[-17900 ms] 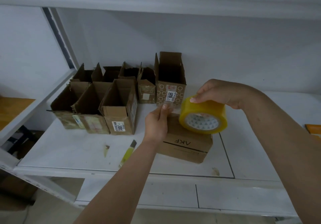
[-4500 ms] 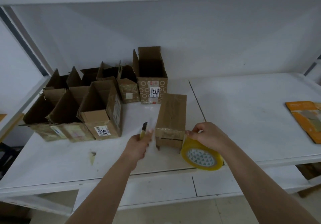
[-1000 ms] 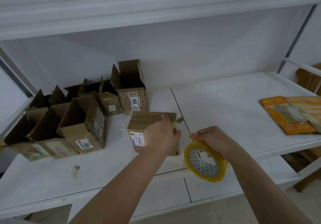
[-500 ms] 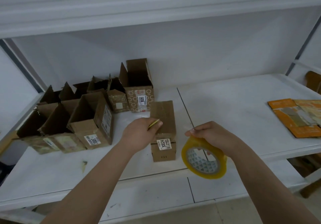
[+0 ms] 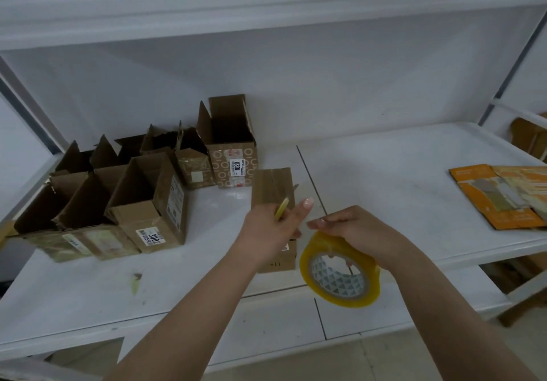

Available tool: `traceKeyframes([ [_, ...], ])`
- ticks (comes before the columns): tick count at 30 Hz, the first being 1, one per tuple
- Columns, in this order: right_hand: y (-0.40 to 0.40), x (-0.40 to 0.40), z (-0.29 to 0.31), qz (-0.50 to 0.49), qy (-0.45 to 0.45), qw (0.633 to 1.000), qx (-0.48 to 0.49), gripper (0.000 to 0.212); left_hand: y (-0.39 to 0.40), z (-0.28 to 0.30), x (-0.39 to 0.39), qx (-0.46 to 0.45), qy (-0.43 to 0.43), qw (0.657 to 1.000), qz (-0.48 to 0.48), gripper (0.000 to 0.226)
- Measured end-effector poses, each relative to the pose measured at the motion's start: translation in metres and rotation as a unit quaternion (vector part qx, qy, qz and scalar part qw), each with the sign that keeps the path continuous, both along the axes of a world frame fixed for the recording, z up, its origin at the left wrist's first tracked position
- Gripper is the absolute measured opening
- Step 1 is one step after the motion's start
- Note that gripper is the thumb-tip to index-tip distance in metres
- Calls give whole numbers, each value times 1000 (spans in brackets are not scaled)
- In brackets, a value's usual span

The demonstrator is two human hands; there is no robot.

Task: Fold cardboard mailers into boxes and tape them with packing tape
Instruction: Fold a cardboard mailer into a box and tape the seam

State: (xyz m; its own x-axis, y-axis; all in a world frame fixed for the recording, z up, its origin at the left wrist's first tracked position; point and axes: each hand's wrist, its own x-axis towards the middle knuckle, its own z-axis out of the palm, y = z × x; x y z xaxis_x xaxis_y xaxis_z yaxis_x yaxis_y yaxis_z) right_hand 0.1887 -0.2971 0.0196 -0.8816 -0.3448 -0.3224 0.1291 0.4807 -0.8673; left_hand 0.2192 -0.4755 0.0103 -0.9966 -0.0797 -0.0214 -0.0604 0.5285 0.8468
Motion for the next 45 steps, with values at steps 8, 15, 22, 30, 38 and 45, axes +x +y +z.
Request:
traceKeyframes([
  [8, -2, 7, 1, 4, -11, 999, -38, 23, 11, -6, -7, 25, -2, 1000, -8, 41],
  [15, -4, 7, -2, 19, -43, 997, -60, 15, 8, -13, -7, -63, 49, 997, 18, 26],
  [22, 3, 8, 2, 10, -41, 997, -67, 60, -5, -13, -4, -133, 115, 983, 47, 26],
  [30, 6, 2, 8, 5, -53, 994, -97, 75, -18, -16, 0, -101, 131, 983, 80, 28],
  [38, -2, 2, 6, 12, -43, 996, -81, 74, -24, -17, 3, -91, 138, 982, 89, 30],
  [45, -1, -4, 15, 35, -13, 997, -71, 65, -33, -15, 3, -97, 158, 976, 110, 33],
])
